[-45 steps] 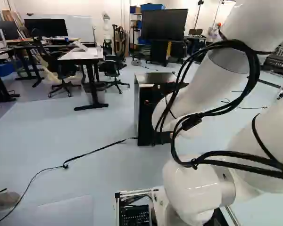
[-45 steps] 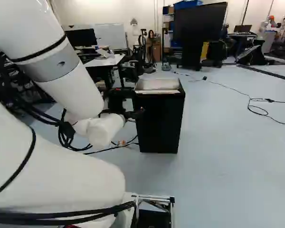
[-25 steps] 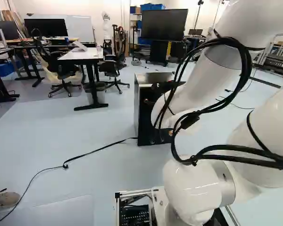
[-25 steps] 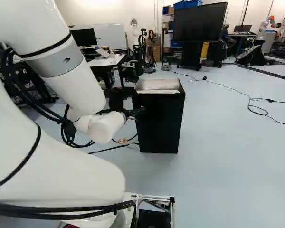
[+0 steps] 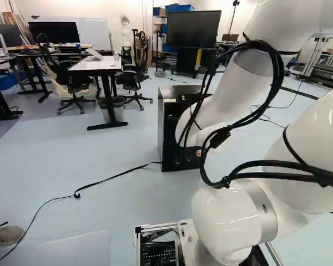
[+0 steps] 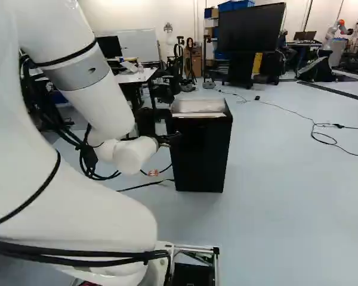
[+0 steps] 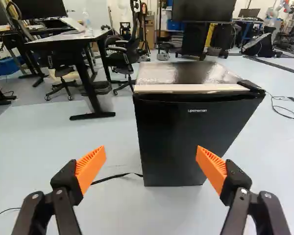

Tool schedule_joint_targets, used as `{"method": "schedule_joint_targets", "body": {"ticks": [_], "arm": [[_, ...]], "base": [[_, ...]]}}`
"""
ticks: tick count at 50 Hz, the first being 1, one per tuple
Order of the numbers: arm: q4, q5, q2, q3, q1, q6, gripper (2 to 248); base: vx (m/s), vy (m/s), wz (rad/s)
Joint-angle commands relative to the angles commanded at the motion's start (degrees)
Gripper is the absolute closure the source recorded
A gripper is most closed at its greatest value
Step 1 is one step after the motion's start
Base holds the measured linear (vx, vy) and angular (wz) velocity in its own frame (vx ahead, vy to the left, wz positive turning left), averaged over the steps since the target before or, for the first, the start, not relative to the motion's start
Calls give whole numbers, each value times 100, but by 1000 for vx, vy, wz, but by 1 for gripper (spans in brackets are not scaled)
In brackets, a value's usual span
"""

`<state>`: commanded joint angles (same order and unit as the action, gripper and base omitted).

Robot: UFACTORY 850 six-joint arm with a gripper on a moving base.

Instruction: Open the fridge door

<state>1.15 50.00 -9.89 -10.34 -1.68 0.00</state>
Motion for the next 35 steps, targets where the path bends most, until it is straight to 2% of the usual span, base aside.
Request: {"method": "schedule_joint_targets", "body": {"ticks": [19, 35], "arm": [[271, 0, 304, -281, -315, 0, 3], [648, 0, 574, -539, -626, 0, 3]], "base": [[0, 0, 0], [0, 0, 0]]}}
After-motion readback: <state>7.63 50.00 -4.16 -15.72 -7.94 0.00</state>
